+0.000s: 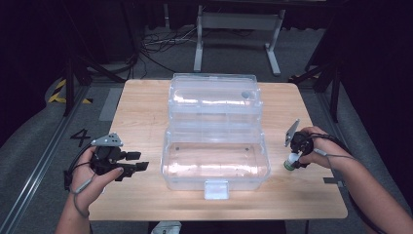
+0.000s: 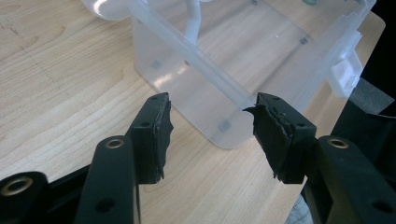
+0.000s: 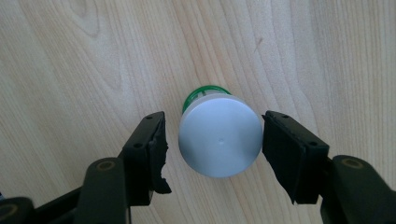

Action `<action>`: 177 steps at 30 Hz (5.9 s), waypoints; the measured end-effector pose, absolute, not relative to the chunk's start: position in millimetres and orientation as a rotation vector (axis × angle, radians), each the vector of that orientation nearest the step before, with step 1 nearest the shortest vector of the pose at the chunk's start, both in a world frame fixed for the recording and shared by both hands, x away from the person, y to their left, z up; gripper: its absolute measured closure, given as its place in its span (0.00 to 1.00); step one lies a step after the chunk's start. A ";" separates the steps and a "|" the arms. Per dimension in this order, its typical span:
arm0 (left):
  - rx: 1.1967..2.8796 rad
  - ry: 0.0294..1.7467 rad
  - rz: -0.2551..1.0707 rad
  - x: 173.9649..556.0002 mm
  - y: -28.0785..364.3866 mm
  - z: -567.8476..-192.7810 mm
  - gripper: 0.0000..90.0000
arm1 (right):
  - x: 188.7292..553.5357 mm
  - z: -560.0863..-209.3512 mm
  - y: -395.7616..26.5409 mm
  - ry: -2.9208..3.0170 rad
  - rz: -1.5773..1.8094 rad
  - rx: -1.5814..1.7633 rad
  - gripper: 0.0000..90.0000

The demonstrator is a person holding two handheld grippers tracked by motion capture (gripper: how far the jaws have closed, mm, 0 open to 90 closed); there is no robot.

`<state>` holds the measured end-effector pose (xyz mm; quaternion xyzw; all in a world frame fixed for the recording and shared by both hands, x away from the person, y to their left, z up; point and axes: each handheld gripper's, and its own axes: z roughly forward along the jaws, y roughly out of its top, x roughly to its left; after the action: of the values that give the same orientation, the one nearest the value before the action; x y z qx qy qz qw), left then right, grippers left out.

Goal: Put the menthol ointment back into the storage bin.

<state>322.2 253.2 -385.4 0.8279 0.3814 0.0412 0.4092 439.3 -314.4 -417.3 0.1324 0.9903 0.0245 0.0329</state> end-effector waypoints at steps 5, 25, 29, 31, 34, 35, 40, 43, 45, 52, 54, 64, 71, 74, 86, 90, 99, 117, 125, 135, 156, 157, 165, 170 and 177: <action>2.084 0.960 0.103 322.3 252.8 -385.4 0.52 | 441.2 -422.6 -316.2 3.050 0.059 0.422 0.46; 2.090 0.960 0.096 323.2 251.3 -386.9 0.52 | 437.9 -412.5 -308.5 3.040 0.072 0.394 0.56; 2.090 0.961 0.097 323.1 251.3 -386.4 0.52 | 436.0 -403.7 -306.1 3.036 0.070 0.395 0.56; 2.091 0.957 0.097 323.1 251.2 -386.3 0.52 | 434.4 -397.4 -304.0 3.040 0.071 0.386 0.56; 2.095 0.951 0.100 323.3 251.0 -386.3 0.52 | 432.0 -390.1 -301.3 3.041 0.072 0.379 0.56; 2.094 0.951 0.100 323.3 251.0 -386.3 0.52 | 431.3 -387.6 -300.4 3.041 0.076 0.375 0.56; 2.092 0.956 0.097 323.1 251.1 -386.5 0.52 | 427.6 -376.5 -295.9 3.041 0.062 0.347 0.56; 2.091 0.956 0.097 323.1 251.1 -386.5 0.52 | 425.3 -370.0 -293.4 3.038 0.066 0.347 0.56; 2.091 0.957 0.095 323.2 250.9 -386.6 0.52 | 424.0 -365.5 -291.7 3.038 0.066 0.343 0.56; 2.092 0.955 0.094 323.2 250.4 -386.4 0.52 | 418.9 -350.3 -283.0 3.037 0.062 0.334 0.56; 2.093 0.953 0.093 323.3 249.8 -386.8 0.52 | 417.4 -345.6 -280.0 3.036 0.067 0.326 0.56; 2.105 0.968 0.085 324.7 249.3 -389.3 0.51 | 413.3 -329.0 -268.9 3.035 0.079 0.296 0.56; 2.100 0.986 0.090 325.8 250.7 -390.0 0.50 | 408.3 -315.1 -260.6 3.036 0.095 0.286 0.56; 2.094 1.005 0.101 326.5 251.4 -390.4 0.48 | 406.3 -308.0 -256.3 3.032 0.115 0.298 0.56; 2.085 1.004 0.135 332.0 249.8 -390.2 0.45 | 395.6 -288.4 -241.2 3.011 0.125 0.272 0.56; 2.088 0.991 0.141 334.1 248.4 -389.9 0.45 | 392.0 -283.7 -233.5 3.015 0.126 0.254 0.56; 2.088 0.982 0.171 336.9 247.5 -390.6 0.39 | 383.2 -277.5 -215.9 3.016 0.134 0.218 0.56; 2.096 0.986 0.201 336.8 248.8 -393.8 0.35 | 379.4 -286.2 -174.9 3.047 0.137 0.092 0.56; 2.093 0.995 0.201 335.1 251.2 -393.9 0.35 | 381.7 -295.0 -160.2 3.064 0.139 0.040 0.56; 2.097 1.000 0.202 334.1 252.0 -395.3 0.35 | 386.4 -312.3 -145.6 3.074 0.104 -0.017 0.56; 2.102 1.000 0.191 336.4 251.0 -397.9 0.35 | 393.1 -358.4 -134.9 3.113 0.023 -0.076 0.56; 2.104 1.000 0.190 336.5 251.0 -398.0 0.35 | 393.3 -361.2 -134.8 3.118 0.020 -0.078 0.56; 2.102 1.003 0.189 337.1 251.2 -399.2 0.35 | 395.4 -373.9 -135.3 3.138 -0.021 -0.085 0.56; 2.104 1.003 0.187 337.3 251.3 -399.5 0.35 | 398.0 -382.0 -137.5 3.148 -0.038 -0.079 0.56; 2.103 1.005 0.187 337.3 251.7 -399.6 0.35 | 400.6 -390.5 -138.9 3.165 -0.047 -0.066 0.56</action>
<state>337.3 251.7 -399.6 0.8278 0.3956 0.0737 0.3909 400.6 -138.9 -390.5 -0.0208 0.9996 -0.0147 -0.0122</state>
